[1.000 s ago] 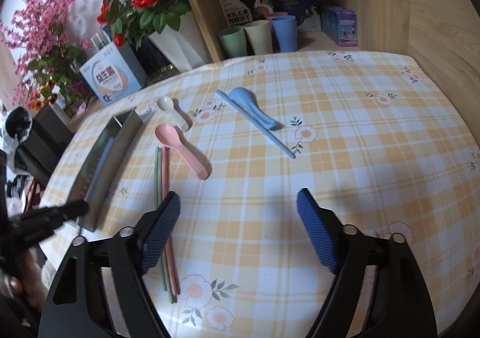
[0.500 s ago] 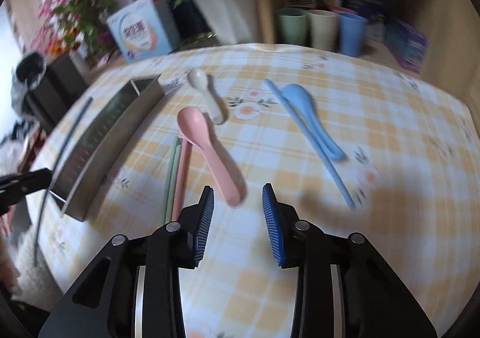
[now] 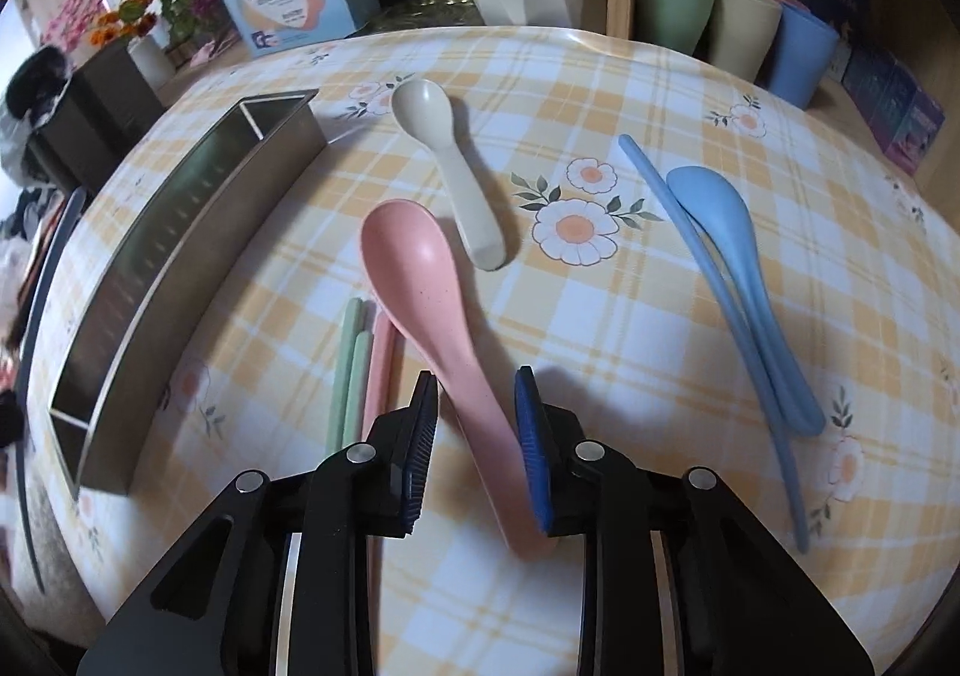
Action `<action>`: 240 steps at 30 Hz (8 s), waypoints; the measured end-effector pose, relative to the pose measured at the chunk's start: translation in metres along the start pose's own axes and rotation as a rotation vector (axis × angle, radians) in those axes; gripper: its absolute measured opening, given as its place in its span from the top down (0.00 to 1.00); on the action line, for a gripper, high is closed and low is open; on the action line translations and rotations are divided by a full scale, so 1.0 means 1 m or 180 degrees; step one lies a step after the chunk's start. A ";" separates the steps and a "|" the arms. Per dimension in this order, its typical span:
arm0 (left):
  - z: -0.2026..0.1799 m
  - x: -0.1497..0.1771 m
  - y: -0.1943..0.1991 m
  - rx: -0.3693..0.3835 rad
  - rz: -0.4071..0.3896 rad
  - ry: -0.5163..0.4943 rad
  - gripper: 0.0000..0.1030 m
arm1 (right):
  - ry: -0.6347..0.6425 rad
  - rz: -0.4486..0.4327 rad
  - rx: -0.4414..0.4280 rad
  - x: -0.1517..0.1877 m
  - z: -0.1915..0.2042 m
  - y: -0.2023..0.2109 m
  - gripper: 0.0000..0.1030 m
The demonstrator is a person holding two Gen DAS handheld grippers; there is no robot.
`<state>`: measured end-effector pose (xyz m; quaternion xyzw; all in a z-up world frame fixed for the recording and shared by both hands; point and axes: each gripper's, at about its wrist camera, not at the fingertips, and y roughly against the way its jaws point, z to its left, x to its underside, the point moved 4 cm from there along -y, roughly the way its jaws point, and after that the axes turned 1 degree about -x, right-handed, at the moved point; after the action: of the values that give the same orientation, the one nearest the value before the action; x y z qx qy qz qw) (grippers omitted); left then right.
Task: Organize utensils
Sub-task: 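Grasp the pink spoon with the right tool while the left carries the blue chopstick toward the caddy, then lower the blue chopstick into the steel caddy with the left tool and open, then lower the pink spoon into the steel caddy with the right tool and open, then lift both tools away from the caddy, then lower the left tool onto the green chopstick and close on it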
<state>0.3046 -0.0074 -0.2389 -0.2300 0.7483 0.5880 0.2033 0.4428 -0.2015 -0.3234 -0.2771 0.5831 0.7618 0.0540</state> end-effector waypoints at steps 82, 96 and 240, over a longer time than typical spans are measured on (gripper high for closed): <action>0.061 -0.078 -0.109 -0.0541 0.0709 -0.0296 0.94 | -0.1447 -0.0832 -0.0224 0.071 -0.012 0.099 0.86; 0.048 -0.087 -0.069 -0.0461 0.0414 -0.0526 0.76 | -0.1382 -0.0708 -0.0205 0.070 0.000 0.101 0.86; -0.102 0.018 -0.118 -0.0091 0.0839 -0.0498 0.76 | -0.1210 -0.1101 0.0142 0.106 -0.074 0.137 0.14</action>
<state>0.3551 -0.1328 -0.3191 -0.0861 0.7455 0.6363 0.1787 0.3253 -0.3377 -0.2697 -0.2233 0.5230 0.7666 0.2982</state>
